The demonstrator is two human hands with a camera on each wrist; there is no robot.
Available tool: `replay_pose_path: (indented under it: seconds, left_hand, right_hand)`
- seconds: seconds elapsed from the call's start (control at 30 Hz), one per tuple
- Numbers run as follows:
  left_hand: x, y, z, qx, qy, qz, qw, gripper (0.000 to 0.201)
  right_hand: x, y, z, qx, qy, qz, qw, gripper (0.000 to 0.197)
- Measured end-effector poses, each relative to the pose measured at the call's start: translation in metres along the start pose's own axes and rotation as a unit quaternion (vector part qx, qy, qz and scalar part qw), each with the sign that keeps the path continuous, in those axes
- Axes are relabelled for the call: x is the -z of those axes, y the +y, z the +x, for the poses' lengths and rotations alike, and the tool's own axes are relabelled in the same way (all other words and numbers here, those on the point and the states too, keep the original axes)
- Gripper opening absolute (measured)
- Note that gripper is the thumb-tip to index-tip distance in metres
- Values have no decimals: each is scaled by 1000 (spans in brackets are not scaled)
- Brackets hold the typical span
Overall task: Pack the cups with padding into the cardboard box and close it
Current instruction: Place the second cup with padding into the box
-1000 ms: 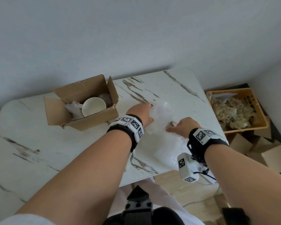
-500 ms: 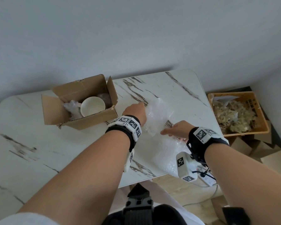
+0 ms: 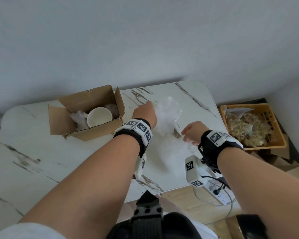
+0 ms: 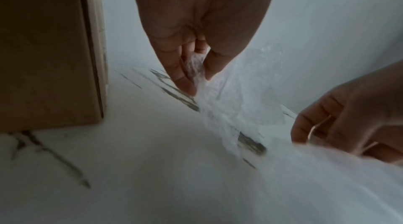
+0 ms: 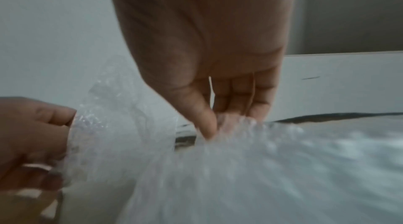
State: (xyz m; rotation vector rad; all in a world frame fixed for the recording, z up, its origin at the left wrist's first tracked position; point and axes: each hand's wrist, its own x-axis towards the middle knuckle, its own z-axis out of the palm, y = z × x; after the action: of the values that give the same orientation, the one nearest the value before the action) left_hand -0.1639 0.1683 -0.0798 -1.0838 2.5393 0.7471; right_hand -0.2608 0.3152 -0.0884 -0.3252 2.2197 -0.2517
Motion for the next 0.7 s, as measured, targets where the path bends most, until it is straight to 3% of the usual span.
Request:
replay_pose_path:
  seconds: [0.07,0.2,0.33,0.53,0.63,0.7]
  left_hand:
    - [8,1,1,-4,32,-29,999,30]
    - [24,7,0,-15,91,-73,993,27]
    - [45,15,-6,-10,111,-124,986,27]
    - [83,22,-16,-4,126,-240,963,8]
    - [98,17,-23,-14,115,-291,950,21]
    - [110,11,-29,-21,106,-345,932,40]
  right_hand:
    - [9,-3,4,13,71,47,996,15]
    - [19,-13,3,44,116,131,984,12]
    - [28,-33,-12,127,187,168,959,23]
    - [59,-82,-49,222,120,309,917,51]
    - [61,-102,-61,267,115,300,909,24]
    - [60,-116,-69,279,108,300,906,3]
